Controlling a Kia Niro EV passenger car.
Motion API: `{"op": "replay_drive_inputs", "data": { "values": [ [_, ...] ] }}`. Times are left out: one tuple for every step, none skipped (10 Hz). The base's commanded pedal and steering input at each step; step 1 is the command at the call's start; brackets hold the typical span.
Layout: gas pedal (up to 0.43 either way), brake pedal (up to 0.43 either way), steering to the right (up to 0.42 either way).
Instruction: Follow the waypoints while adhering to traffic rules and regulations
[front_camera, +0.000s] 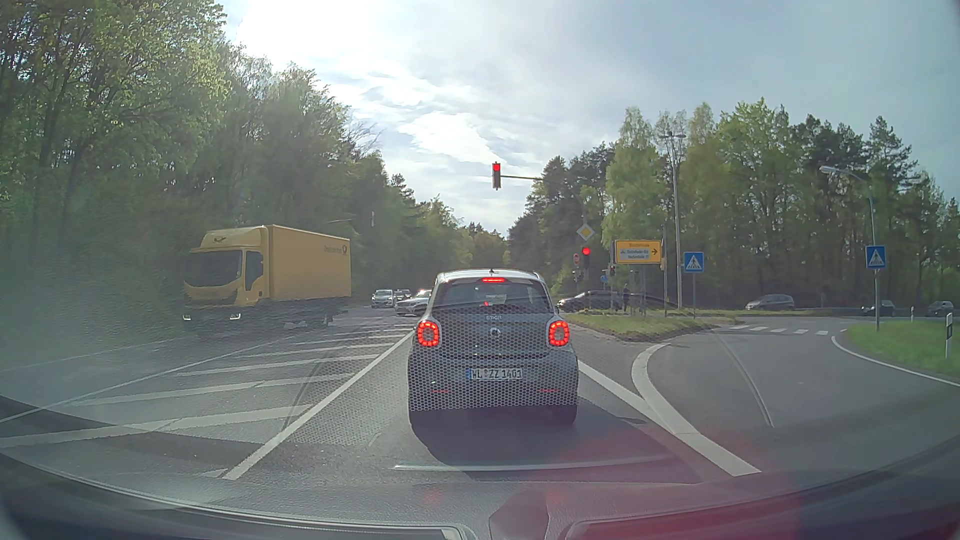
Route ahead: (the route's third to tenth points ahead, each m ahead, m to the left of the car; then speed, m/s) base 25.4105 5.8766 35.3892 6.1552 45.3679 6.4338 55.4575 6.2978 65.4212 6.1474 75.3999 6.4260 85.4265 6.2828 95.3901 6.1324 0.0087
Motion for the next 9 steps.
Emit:
{"op": "replay_drive_inputs", "data": {
  "values": [
    [0.000, 0.201, -0.013],
    [0.000, 0.201, -0.012],
    [0.000, 0.201, -0.012],
    [0.000, 0.201, -0.012],
    [0.000, 0.201, -0.012],
    [0.000, 0.201, -0.011],
    [0.000, 0.201, -0.012],
    [0.000, 0.201, -0.011],
    [0.000, 0.201, -0.011]
  ]
}}
